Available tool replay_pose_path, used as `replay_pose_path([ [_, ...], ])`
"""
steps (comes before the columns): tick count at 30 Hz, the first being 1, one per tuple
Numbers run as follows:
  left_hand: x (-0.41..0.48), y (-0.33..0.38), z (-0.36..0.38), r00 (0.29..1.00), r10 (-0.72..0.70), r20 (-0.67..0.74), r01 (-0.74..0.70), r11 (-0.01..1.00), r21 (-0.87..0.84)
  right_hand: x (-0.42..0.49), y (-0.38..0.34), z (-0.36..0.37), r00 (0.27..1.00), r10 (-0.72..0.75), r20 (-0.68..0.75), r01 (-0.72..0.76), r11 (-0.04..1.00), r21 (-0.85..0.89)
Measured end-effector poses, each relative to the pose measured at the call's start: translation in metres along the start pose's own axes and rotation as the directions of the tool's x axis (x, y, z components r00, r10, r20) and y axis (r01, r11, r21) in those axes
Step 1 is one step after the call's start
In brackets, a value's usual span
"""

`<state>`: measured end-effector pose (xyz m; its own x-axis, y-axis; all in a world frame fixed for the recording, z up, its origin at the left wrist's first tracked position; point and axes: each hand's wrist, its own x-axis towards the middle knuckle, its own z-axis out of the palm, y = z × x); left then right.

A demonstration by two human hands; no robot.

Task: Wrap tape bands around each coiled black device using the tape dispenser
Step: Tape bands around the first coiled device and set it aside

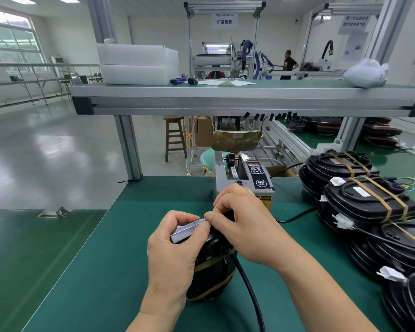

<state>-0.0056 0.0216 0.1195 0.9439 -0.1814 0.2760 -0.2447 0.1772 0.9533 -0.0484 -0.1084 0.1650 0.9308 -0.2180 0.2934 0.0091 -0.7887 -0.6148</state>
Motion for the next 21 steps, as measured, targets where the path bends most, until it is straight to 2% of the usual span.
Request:
replay_pose_path([
  [8,0.003,0.005,0.005,0.997,-0.072,-0.019,0.072,0.997,0.020,0.002,0.000,-0.005,1.000,-0.003,0.023,0.005,0.999,-0.053],
  [14,0.002,0.007,0.007,0.996,-0.080,-0.044,0.082,0.996,0.046,0.006,-0.003,-0.010,0.988,-0.130,0.089,0.147,0.964,-0.220],
  [17,0.003,0.006,0.006,0.996,-0.074,-0.051,0.077,0.996,0.048,0.007,0.002,-0.008,0.980,-0.185,0.077,0.199,0.936,-0.290],
  [21,0.005,0.005,0.004,0.996,-0.069,-0.053,0.070,0.997,0.026,0.005,0.018,-0.006,0.988,-0.152,-0.030,0.146,0.978,-0.147],
])
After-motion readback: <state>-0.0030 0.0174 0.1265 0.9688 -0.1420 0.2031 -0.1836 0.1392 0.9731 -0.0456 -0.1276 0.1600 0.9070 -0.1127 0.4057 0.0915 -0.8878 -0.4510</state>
